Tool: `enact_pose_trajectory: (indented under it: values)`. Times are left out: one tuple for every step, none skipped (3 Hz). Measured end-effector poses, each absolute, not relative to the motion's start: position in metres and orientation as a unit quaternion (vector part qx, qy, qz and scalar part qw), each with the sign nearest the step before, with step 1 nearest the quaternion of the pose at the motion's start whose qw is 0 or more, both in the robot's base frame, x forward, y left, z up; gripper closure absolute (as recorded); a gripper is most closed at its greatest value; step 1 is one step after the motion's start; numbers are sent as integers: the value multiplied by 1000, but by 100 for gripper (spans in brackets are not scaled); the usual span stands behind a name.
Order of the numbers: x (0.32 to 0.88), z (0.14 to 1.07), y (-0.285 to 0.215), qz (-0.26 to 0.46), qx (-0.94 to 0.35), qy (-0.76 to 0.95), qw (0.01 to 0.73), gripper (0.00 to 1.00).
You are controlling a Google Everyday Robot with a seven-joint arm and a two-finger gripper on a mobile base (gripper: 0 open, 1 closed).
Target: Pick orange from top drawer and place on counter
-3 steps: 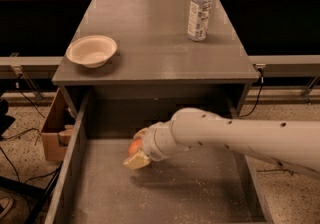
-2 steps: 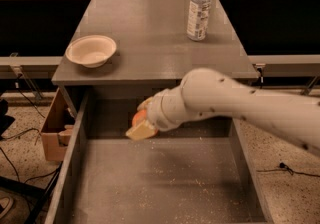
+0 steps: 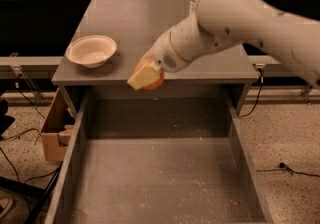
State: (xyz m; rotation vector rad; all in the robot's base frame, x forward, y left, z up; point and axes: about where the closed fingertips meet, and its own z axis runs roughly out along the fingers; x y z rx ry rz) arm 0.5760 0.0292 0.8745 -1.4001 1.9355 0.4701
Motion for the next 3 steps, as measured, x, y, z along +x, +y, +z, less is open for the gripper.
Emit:
enact_pose_trajectory:
  values:
    - [620, 914, 35, 184, -523, 750, 361, 100]
    - [667, 937, 49, 182, -509, 743, 394, 100]
    - [711, 937, 65, 170, -495, 733, 434, 100]
